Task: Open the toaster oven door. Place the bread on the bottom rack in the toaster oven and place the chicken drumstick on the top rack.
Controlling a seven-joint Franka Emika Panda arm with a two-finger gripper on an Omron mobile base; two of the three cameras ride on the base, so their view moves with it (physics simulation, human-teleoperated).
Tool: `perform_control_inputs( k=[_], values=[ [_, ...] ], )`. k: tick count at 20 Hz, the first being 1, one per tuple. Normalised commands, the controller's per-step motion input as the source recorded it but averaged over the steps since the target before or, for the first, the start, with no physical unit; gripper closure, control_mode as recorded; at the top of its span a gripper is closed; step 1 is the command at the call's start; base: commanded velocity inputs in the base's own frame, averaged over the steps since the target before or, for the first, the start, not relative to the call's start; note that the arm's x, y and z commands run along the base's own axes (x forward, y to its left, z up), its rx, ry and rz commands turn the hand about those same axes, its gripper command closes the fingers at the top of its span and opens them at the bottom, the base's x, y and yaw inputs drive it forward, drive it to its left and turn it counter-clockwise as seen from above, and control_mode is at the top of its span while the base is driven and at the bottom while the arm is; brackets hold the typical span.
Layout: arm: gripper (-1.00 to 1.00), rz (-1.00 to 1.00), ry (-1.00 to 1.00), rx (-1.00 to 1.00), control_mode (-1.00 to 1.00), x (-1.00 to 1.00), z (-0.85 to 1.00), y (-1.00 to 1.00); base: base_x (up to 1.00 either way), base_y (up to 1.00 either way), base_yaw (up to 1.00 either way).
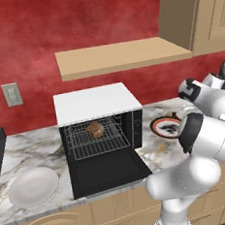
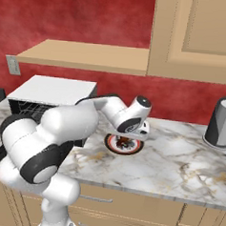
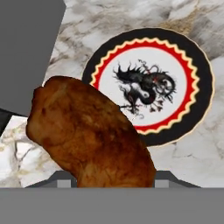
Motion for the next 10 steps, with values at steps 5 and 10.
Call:
perform_control_inputs(
  k=[5,10],
  values=[
    [1.00,0.04,0.03,-0.01,-1.00,-0.41,0.40,0.33,0.00,0.00,0.00],
    [1.00,0.18,0.00,0.00,-1.00,-0.33,0.40,0.36,0.00,0.00,0.00]
  ],
)
